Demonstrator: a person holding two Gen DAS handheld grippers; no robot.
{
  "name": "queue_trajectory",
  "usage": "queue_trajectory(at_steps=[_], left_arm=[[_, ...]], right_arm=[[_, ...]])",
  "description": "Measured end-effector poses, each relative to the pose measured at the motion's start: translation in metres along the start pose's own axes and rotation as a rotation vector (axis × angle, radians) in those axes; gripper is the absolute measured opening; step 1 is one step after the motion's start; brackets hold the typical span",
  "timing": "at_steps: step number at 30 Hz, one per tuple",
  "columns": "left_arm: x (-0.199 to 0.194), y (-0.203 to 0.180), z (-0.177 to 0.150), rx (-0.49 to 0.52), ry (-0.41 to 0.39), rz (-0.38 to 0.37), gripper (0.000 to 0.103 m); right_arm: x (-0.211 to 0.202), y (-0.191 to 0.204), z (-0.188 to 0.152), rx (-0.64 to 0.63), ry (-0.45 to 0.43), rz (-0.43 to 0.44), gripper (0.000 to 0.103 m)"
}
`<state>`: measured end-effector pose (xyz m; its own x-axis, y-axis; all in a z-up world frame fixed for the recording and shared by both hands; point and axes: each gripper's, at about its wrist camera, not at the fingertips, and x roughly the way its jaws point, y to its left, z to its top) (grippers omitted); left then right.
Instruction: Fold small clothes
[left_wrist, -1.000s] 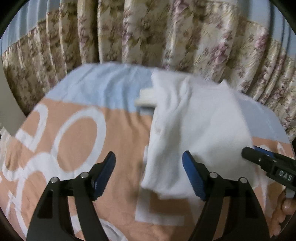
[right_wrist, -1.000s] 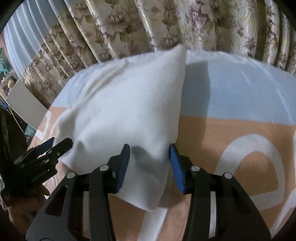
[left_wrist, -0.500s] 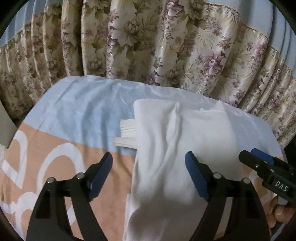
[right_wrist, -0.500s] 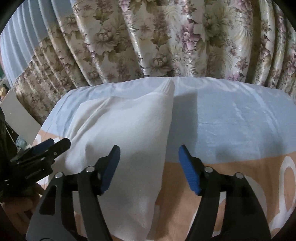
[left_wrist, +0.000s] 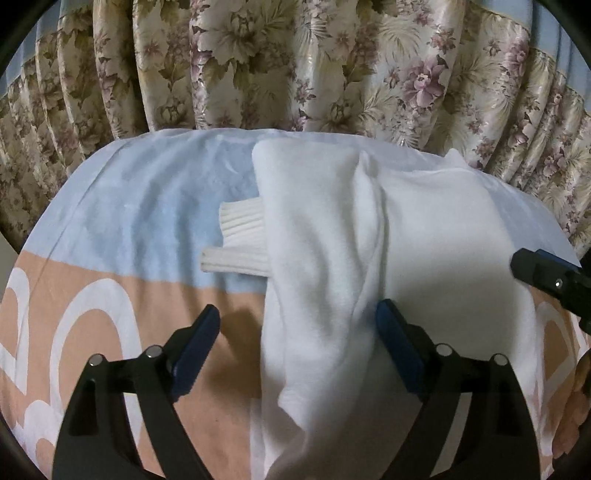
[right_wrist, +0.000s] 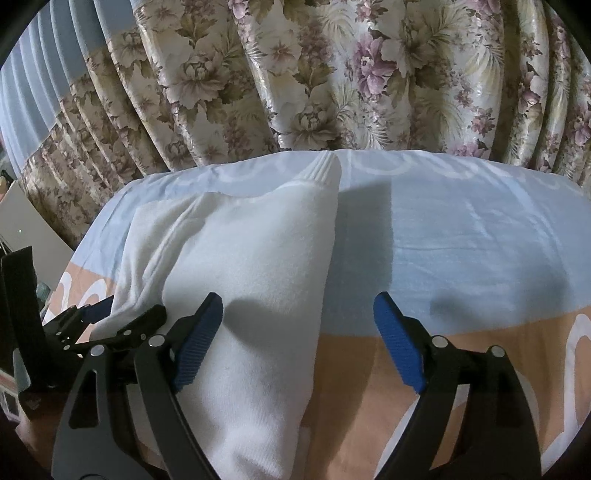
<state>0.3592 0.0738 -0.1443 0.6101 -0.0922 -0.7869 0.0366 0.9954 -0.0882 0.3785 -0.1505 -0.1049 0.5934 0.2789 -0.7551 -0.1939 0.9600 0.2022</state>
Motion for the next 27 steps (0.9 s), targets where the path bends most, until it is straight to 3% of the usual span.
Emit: queue_trajectory(at_steps=[10, 13, 16, 17, 18, 20, 21, 22, 23, 24, 27], left_arm=[[-0.001, -0.004, -0.005, 0.011, -0.034, 0.002, 0.086], [0.0, -0.002, -0.006, 0.002, -0.033, -0.013, 0.086], [0.001, -0.001, -0.006, -0.006, -0.034, -0.024, 0.086], [0.001, -0.001, -0.005, -0.006, -0.035, -0.024, 0.086], [0.001, -0.001, -0.005, -0.007, -0.035, -0.023, 0.086], [0.001, 0.0, -0.006, -0.009, -0.033, -0.03, 0.085], [0.001, 0.0, -0.005, -0.012, -0.033, -0.034, 0.083], [0.001, 0.0, -0.006, -0.019, -0.033, -0.047, 0.081], [-0.001, -0.001, -0.006, -0.029, -0.033, -0.073, 0.07], [-0.002, -0.004, -0.007, -0.036, -0.032, -0.103, 0.05], [-0.008, -0.024, -0.009, 0.028, -0.047, -0.07, 0.033]], right_arm=[[0.014, 0.004, 0.003, 0.01, 0.023, 0.016, 0.086], [0.032, 0.003, 0.0, 0.022, 0.084, 0.009, 0.09], [0.05, -0.013, -0.008, 0.129, 0.124, 0.089, 0.09], [0.049, -0.011, -0.009, 0.116, 0.116, 0.086, 0.084], [0.047, -0.007, -0.009, 0.094, 0.11, 0.093, 0.072], [0.043, -0.001, -0.006, 0.072, 0.108, 0.116, 0.06], [0.042, 0.002, -0.005, 0.061, 0.108, 0.114, 0.059], [0.041, 0.004, -0.005, 0.052, 0.108, 0.107, 0.058], [0.041, 0.005, -0.005, 0.05, 0.107, 0.107, 0.056], [0.039, 0.006, -0.005, 0.051, 0.107, 0.112, 0.051], [0.035, 0.018, -0.005, -0.012, 0.089, 0.086, 0.043]])
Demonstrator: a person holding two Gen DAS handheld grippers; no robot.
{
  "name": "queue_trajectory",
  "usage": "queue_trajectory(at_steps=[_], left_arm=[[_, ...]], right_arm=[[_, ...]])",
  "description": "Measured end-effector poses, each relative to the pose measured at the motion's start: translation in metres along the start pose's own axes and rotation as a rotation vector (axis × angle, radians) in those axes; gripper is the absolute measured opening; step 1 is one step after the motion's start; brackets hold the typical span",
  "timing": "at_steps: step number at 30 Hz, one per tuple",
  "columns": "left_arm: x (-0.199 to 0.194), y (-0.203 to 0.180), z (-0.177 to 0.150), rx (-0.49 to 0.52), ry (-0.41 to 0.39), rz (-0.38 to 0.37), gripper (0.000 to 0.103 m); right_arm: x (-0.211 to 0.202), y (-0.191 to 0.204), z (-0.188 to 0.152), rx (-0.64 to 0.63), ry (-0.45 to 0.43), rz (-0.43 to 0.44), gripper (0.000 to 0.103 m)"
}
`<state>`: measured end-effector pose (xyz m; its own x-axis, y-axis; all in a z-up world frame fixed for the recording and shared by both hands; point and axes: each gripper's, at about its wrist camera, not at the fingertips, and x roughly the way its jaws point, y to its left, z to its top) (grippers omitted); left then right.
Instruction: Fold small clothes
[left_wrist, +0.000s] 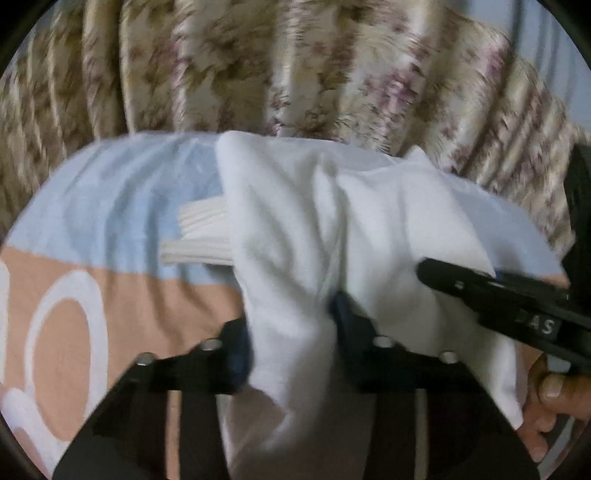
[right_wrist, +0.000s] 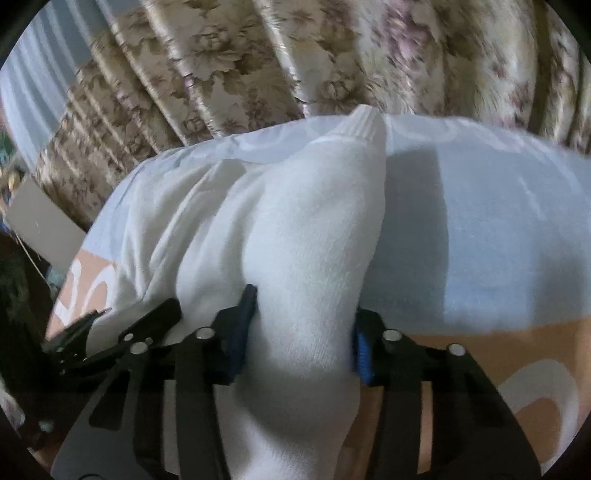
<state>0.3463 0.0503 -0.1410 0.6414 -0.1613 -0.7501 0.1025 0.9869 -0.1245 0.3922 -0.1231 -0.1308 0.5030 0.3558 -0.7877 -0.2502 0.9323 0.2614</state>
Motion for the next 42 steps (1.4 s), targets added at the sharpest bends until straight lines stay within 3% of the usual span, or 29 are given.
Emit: queue_trajectory(at_steps=[32, 38, 42], left_arm=[[-0.005, -0.008, 0.008, -0.06, 0.001, 0.031, 0.026], [-0.01, -0.031, 0.011, -0.031, -0.001, 0.015, 0.026], [-0.014, -0.067, 0.015, -0.014, -0.007, -0.014, 0.025]], right_arm=[[-0.012, 0.006, -0.005, -0.061, -0.081, -0.03, 0.037], [-0.031, -0.007, -0.002, -0.062, -0.097, -0.044, 0.037], [-0.055, -0.032, -0.002, -0.06, -0.112, -0.065, 0.037]])
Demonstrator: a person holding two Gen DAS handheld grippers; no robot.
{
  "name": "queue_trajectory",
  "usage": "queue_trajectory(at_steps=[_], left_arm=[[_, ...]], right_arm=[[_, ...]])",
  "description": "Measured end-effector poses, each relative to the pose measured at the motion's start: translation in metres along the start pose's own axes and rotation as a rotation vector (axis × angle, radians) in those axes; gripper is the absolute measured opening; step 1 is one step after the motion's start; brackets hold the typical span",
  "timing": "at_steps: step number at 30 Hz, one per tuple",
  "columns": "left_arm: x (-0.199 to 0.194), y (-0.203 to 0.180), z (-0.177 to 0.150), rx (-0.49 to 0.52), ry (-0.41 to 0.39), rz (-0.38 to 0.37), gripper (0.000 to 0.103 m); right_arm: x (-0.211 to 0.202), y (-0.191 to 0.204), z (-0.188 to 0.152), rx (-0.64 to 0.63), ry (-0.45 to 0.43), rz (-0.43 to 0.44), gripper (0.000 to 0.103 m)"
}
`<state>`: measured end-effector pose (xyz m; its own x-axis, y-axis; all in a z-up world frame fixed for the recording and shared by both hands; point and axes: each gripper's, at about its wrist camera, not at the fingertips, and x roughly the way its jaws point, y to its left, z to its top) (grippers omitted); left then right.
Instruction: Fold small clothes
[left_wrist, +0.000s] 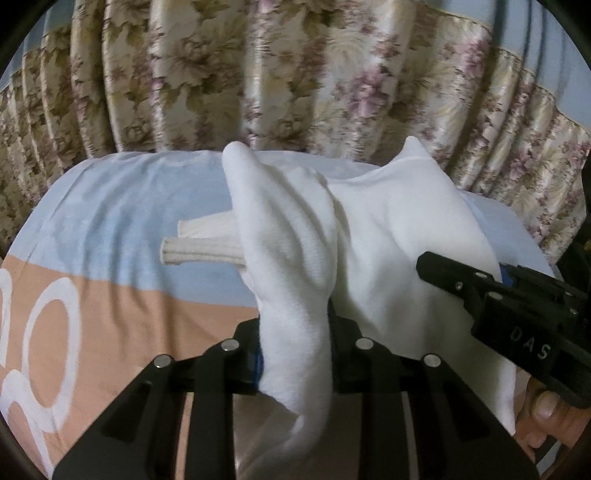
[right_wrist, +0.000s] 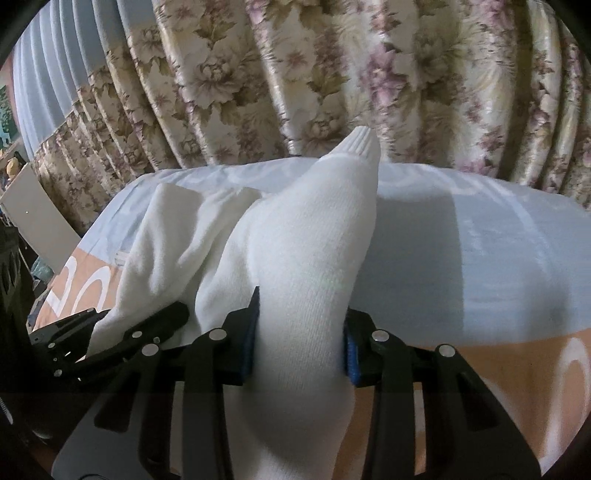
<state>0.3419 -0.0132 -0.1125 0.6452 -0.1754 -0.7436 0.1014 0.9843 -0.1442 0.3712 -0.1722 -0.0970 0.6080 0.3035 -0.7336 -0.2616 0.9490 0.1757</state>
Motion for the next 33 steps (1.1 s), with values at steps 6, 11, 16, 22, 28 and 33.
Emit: queue_trajectory(at_steps=[6, 11, 16, 22, 28, 33], left_arm=[[-0.013, -0.081, 0.007, 0.036, -0.022, -0.051, 0.025], [-0.011, -0.141, 0.0, 0.054, 0.005, -0.087, 0.025], [0.004, -0.184, -0.02, 0.087, 0.048, -0.107, 0.026], [0.025, -0.19, -0.037, 0.086, 0.099, -0.071, 0.032], [0.022, -0.176, -0.035, 0.076, 0.103, -0.042, 0.059], [0.012, -0.167, -0.036, 0.073, 0.084, -0.022, 0.071]], right_arm=[[-0.048, -0.063, -0.003, 0.03, -0.024, -0.042, 0.037], [-0.078, -0.117, -0.016, 0.057, -0.01, -0.077, 0.037], [-0.092, -0.165, -0.047, 0.093, 0.036, -0.115, 0.038], [-0.085, -0.179, -0.074, 0.087, 0.062, -0.144, 0.047], [-0.087, -0.177, -0.076, 0.116, 0.041, -0.18, 0.058], [-0.095, -0.179, -0.073, 0.145, 0.017, -0.214, 0.077]])
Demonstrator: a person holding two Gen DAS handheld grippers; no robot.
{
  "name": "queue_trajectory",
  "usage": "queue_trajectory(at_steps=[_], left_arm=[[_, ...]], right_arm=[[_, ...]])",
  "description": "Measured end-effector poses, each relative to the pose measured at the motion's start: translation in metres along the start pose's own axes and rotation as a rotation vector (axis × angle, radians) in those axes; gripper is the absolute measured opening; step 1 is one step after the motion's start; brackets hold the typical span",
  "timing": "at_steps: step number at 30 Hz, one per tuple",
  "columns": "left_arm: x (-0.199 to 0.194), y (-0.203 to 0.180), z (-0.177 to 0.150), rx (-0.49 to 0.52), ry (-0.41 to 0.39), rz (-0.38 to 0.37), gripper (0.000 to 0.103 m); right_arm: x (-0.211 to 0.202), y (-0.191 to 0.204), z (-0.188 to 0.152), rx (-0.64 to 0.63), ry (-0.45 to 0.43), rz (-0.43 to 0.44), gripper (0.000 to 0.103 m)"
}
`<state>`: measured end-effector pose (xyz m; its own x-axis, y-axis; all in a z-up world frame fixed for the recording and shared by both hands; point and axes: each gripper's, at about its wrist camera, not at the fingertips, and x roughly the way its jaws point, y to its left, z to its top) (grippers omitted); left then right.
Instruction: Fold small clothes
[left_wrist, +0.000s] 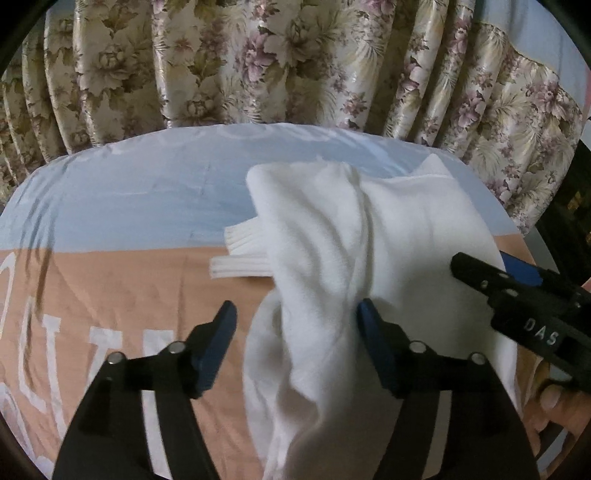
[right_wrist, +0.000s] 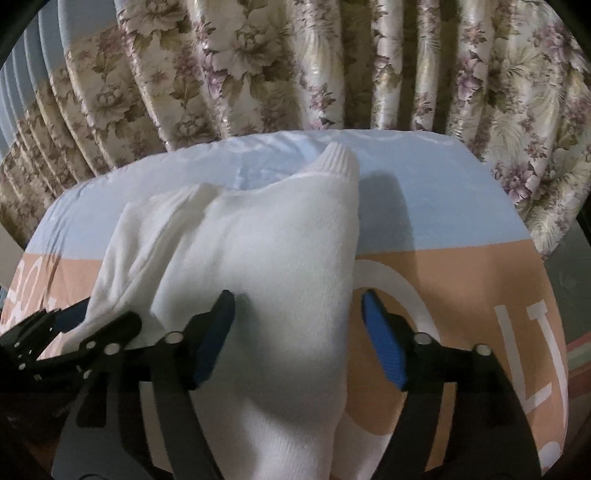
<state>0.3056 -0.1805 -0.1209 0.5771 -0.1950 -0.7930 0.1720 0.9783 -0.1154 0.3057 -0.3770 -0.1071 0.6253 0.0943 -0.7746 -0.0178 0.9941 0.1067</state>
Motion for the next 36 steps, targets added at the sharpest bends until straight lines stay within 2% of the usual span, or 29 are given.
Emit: queue_trajectory(at_steps=[3, 9, 13, 15, 19, 26, 30, 36], left_arm=[[-0.014, 0.008, -0.003, -0.011, -0.03, 0.008, 0.076], [-0.05, 0.036, -0.023, -0.017, -0.077, 0.035, 0.077], [-0.094, 0.061, -0.046, 0.003, -0.141, 0.087, 0.079], [-0.119, 0.077, -0.063, -0.002, -0.154, 0.132, 0.081], [-0.163, 0.105, -0.103, -0.006, -0.18, 0.17, 0.083], [-0.214, 0.132, -0.18, -0.026, -0.201, 0.203, 0.09], [-0.235, 0.134, -0.204, -0.037, -0.215, 0.208, 0.094], [-0.262, 0.136, -0.217, -0.037, -0.271, 0.223, 0.095]], right_arm=[[-0.01, 0.0, 0.0, 0.002, -0.025, -0.017, 0.083], [-0.056, 0.003, -0.015, -0.024, -0.103, -0.024, 0.089], [-0.094, 0.021, -0.043, -0.058, -0.141, -0.048, 0.095], [-0.108, 0.033, -0.063, -0.065, -0.131, -0.041, 0.096], [-0.135, 0.064, -0.11, -0.097, -0.119, -0.008, 0.098], [-0.173, 0.102, -0.175, -0.089, -0.148, -0.069, 0.1], [-0.188, 0.124, -0.192, -0.119, -0.155, -0.089, 0.1], [-0.205, 0.149, -0.204, -0.17, -0.181, -0.109, 0.1]])
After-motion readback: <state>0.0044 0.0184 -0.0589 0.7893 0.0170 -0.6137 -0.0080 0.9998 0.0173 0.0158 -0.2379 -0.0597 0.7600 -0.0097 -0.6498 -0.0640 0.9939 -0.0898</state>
